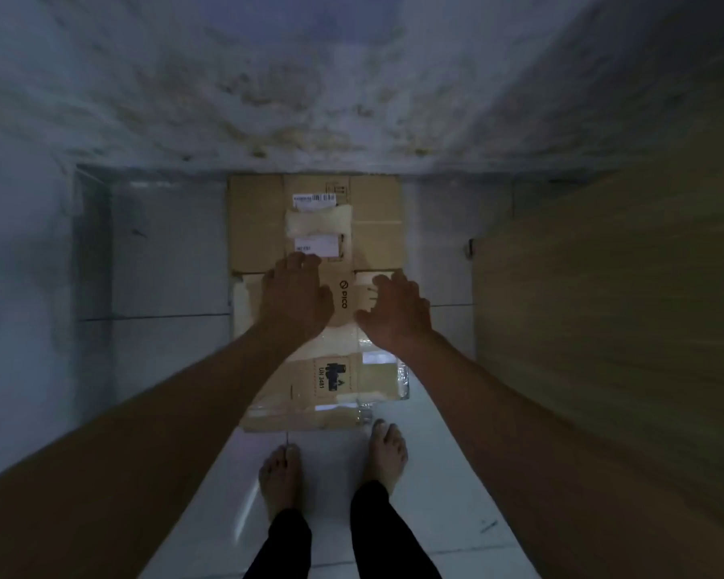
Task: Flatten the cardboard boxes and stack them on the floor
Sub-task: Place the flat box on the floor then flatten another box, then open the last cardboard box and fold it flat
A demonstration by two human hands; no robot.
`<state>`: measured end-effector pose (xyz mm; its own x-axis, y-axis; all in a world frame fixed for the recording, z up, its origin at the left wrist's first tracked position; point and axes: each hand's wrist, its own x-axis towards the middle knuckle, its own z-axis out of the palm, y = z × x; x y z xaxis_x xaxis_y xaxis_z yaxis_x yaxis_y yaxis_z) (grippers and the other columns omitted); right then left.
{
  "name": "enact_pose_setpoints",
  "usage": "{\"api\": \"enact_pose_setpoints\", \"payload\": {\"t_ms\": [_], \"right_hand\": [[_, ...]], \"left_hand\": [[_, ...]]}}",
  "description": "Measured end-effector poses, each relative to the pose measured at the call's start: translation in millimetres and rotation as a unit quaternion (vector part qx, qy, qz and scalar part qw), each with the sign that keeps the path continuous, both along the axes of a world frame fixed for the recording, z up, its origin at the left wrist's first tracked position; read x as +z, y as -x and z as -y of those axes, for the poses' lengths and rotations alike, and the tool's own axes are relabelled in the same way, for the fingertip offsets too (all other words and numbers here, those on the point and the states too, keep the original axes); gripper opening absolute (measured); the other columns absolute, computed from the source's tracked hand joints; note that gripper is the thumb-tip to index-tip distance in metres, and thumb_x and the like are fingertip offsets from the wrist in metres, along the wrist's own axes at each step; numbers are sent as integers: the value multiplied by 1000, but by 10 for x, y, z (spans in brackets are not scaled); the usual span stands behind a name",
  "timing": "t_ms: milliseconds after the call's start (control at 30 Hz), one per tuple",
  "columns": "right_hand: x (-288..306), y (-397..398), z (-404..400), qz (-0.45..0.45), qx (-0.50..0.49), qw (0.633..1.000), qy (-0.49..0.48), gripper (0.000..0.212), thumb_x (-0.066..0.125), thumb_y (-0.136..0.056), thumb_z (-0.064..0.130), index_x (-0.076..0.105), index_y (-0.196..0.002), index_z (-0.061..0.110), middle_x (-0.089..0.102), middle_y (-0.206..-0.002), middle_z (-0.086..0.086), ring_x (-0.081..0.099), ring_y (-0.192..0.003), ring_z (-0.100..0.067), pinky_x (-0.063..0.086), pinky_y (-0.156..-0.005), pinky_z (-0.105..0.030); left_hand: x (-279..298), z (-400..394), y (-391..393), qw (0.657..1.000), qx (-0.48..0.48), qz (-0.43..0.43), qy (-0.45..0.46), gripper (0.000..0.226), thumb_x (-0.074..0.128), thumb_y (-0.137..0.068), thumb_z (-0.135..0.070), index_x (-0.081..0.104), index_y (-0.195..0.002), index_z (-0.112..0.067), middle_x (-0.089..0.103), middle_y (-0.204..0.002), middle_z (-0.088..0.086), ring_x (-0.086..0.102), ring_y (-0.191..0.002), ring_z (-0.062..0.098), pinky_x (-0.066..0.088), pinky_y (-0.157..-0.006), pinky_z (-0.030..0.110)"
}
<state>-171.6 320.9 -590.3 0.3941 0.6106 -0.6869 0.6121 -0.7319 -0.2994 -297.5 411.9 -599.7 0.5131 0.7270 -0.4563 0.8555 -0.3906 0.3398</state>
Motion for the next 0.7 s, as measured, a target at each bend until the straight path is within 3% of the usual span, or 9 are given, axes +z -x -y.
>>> {"api": "enact_pose_setpoints", "payload": {"t_ms": [133,333,467,700], "right_hand": [[1096,-16,315,-8,8,1000,-16,62,61,-93,37,40,-148,17,35,-153,-10,32,-139,-30,30,-110,-42],[2785,-184,624,2,-32,996,-87,49,71,-86,30,61,-129,10,58,-132,-14,55,-121,-31,47,-102,-42],[3827,-362,776,25,-28,993,-115,49,69,-88,31,60,-133,16,63,-131,-10,61,-117,-29,47,-95,-31],[5142,-455,1291,74,-13,978,-193,46,67,-90,29,61,-132,12,65,-130,-13,61,-120,-31,47,-93,-31]], "left_hand": [[1118,259,-5,1000,8,13,25,46,50,-96,-25,45,-138,-5,49,-135,18,49,-120,33,41,-99,43],[2881,537,28,997,-3,79,-16,40,46,-92,-22,58,-126,-4,60,-120,18,58,-106,35,48,-89,40],[3947,648,-34,994,-17,83,-65,36,46,-96,-23,54,-128,-7,61,-119,14,59,-105,32,46,-91,39],[5396,993,-69,978,-74,135,-138,40,45,-99,-22,49,-137,-11,51,-138,10,51,-123,28,39,-106,45]]}}
